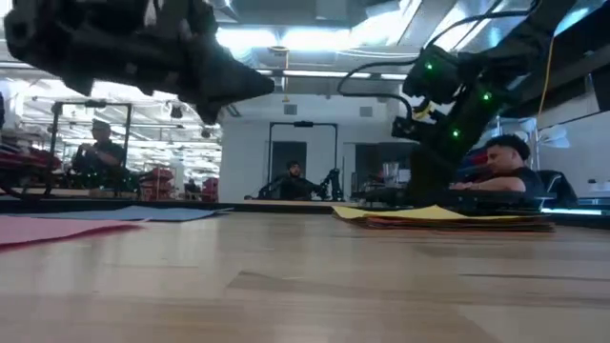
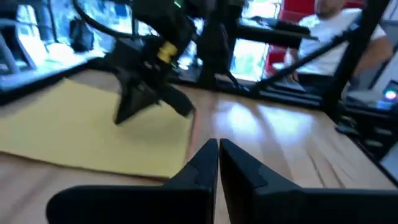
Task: Organize paper
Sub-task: Move the yellow paper to the top center of the table
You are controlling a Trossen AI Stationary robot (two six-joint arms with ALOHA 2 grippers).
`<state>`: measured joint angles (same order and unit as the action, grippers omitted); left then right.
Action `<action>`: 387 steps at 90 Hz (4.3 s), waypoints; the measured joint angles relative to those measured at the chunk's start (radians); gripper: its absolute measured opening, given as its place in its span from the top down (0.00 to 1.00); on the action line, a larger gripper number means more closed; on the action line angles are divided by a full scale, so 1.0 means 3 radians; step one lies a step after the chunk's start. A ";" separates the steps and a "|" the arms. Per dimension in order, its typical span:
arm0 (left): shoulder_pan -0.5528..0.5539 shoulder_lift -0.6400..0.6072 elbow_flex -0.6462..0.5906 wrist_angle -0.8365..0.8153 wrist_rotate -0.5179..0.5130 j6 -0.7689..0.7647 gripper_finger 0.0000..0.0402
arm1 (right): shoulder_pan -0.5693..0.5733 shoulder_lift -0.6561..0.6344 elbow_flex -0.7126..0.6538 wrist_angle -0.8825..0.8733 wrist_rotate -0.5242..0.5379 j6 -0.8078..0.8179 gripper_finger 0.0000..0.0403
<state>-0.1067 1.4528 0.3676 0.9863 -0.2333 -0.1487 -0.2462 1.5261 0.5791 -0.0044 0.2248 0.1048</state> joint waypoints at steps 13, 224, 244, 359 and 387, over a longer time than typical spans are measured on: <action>0.0217 0.0000 -0.0002 -0.0001 0.0197 -0.0001 1.00 | -0.0038 0.0000 -0.0142 -0.0002 0.0002 0.0150 1.00; 0.0293 0.0003 -0.0001 -0.0056 0.0270 0.0008 1.00 | -0.0334 -0.1624 -0.0526 -0.1306 0.0064 0.0368 1.00; 0.0325 0.0004 0.0000 -0.0045 0.0268 0.0006 1.00 | -0.0081 -0.1807 -0.0467 -0.1224 -0.1035 0.0432 0.87; 0.0325 0.0003 0.0000 -0.0115 0.0269 0.0002 1.00 | 0.0802 -0.0754 -0.0462 -0.0763 -0.0443 0.0505 0.99; 0.0325 0.0003 0.0000 -0.0116 0.0269 0.0002 1.00 | 0.0802 -0.0755 -0.0438 -0.0784 -0.0641 0.0506 0.98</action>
<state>-0.0093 1.4536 0.3676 0.9516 -0.1525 -0.1482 -0.0055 1.2995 0.4478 -0.2396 0.0324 0.2565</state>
